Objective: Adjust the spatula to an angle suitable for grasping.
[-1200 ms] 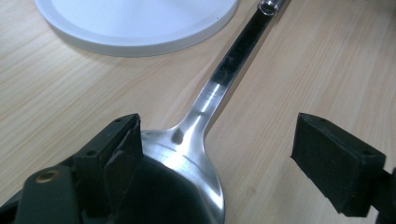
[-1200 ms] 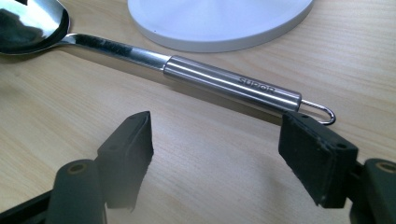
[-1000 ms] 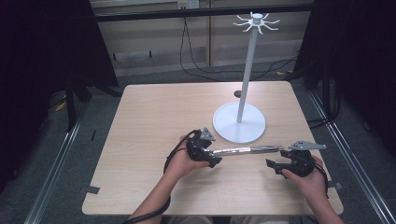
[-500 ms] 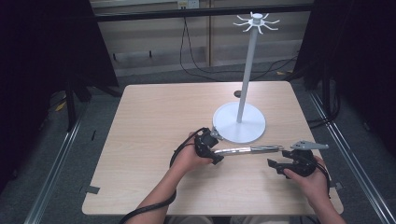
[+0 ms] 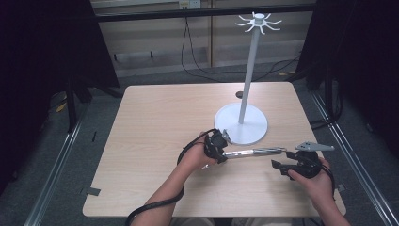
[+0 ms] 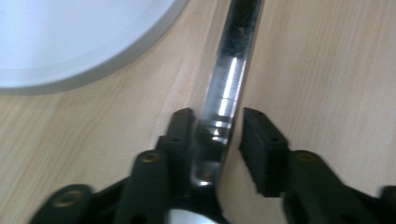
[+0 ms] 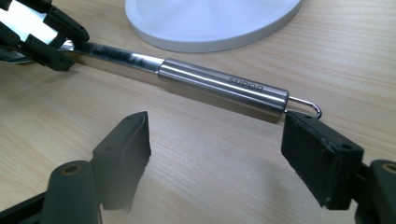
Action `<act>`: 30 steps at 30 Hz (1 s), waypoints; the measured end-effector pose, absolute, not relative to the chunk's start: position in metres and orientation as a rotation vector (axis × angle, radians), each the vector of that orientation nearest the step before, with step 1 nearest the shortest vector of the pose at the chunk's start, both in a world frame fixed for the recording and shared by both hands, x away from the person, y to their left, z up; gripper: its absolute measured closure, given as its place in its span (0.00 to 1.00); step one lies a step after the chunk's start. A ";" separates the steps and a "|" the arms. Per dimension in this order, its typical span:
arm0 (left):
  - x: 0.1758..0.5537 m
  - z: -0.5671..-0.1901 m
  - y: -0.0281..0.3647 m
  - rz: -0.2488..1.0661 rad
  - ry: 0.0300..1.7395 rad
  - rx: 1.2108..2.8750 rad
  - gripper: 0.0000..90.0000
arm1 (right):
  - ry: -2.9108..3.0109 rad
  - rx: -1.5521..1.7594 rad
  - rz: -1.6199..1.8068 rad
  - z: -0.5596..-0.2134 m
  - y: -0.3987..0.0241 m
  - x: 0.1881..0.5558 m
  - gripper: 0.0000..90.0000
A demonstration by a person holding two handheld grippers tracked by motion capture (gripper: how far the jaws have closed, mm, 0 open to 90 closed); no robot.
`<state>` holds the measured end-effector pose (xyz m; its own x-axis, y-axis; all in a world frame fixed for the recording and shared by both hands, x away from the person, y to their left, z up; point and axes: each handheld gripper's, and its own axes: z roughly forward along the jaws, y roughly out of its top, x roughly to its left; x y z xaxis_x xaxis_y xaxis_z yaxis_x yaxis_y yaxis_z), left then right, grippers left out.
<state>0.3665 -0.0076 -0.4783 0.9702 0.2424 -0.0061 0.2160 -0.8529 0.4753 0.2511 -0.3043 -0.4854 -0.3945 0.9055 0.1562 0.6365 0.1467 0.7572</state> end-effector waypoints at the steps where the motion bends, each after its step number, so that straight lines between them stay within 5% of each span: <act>1: 0.366 -0.478 -0.008 0.068 0.317 2.631 0.77 | 2.093 1.484 1.112 -0.485 -0.304 0.251 0.26; 10: 0.361 -0.473 -0.013 0.017 0.226 2.716 0.84 | 2.085 1.486 1.121 -0.484 -0.305 0.251 0.26; 15: 0.354 -0.476 -0.006 -0.053 0.270 2.651 0.84 | 2.076 1.489 1.134 -0.483 -0.306 0.250 0.26; 30: 0.345 -0.454 0.012 0.015 0.332 2.473 0.84 | 2.076 1.479 1.264 -0.480 -0.297 0.250 0.23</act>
<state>0.3453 0.0120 -0.4544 0.9682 0.2405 -0.0693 0.2332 -0.7663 0.5987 0.2499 -0.2972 -0.4803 -0.4274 0.8719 0.2389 0.6124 0.0849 0.7860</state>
